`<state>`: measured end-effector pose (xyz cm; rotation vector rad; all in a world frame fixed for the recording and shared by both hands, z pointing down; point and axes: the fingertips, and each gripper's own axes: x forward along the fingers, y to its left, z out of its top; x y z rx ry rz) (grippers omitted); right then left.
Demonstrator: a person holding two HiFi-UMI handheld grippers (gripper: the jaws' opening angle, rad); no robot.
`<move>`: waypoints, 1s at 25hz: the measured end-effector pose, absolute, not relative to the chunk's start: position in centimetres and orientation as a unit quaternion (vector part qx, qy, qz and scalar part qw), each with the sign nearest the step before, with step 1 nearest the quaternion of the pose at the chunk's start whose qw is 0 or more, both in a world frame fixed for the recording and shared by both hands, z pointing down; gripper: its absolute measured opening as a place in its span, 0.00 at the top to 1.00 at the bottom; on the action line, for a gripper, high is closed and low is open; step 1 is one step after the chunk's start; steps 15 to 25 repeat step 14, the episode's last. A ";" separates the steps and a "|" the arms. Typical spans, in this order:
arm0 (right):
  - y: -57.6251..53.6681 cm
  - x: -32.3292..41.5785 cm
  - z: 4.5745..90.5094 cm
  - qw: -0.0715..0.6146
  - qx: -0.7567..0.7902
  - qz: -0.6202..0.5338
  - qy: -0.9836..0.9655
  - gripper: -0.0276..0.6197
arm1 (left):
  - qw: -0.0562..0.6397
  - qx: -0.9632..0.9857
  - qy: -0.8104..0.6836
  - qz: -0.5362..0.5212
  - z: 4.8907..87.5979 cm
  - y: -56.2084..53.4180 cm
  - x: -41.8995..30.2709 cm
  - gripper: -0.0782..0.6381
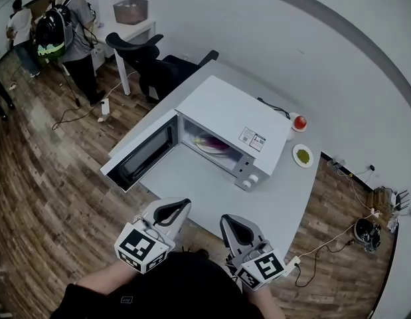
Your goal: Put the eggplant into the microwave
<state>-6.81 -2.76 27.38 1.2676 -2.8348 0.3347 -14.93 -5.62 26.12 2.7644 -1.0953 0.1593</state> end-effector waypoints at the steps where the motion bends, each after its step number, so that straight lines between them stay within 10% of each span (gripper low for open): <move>1: -2.8 -6.7 27.5 0.009 0.406 0.109 -0.907 0.94 | 0.081 0.925 -0.368 0.053 26.1 -5.6 -14.9 0.88; 25: -2.7 -6.7 28.0 0.007 0.400 0.121 -0.909 0.94 | 0.082 0.922 -0.375 0.053 26.2 -5.6 -15.0 0.88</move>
